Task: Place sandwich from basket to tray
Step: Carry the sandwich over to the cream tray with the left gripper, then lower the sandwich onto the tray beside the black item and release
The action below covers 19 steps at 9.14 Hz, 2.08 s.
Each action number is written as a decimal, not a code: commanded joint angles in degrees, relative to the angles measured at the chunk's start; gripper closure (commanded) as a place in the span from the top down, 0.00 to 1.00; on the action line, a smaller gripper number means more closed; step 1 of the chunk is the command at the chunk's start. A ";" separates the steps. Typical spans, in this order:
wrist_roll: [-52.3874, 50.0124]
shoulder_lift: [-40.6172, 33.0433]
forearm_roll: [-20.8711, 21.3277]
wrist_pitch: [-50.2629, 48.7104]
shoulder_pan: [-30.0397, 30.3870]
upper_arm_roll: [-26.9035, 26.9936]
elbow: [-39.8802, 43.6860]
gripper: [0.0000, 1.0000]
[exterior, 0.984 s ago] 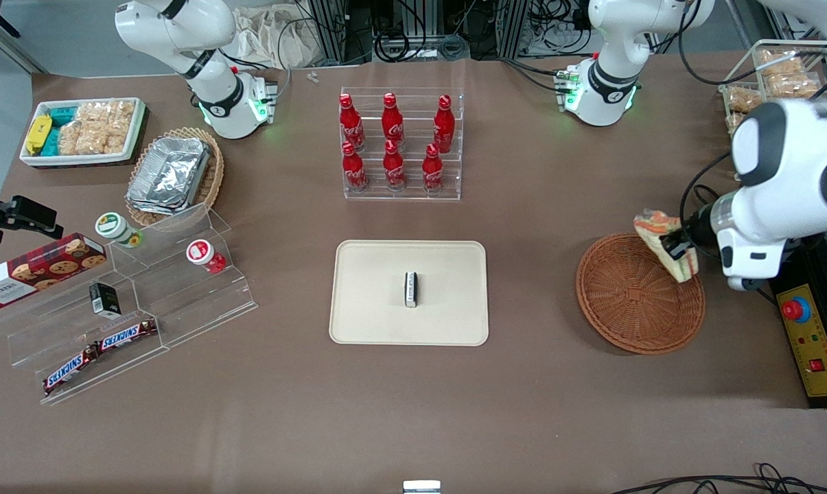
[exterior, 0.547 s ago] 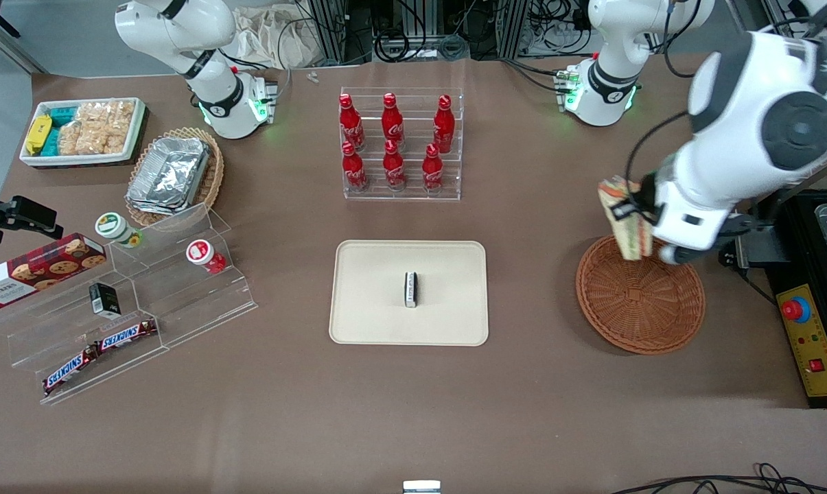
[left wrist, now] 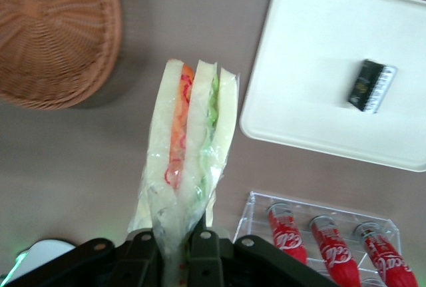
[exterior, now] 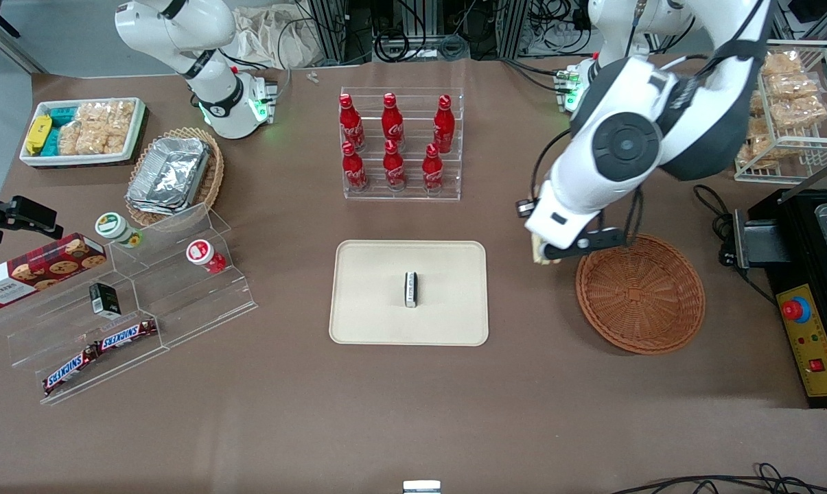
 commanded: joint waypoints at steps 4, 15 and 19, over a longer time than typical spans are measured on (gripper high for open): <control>-1.74 15.34 2.99 15.86 -6.99 0.05 3.71 0.00; -2.80 25.22 7.49 28.67 -7.00 0.32 3.53 1.00; 5.86 11.10 6.79 8.04 -3.58 0.40 3.44 0.99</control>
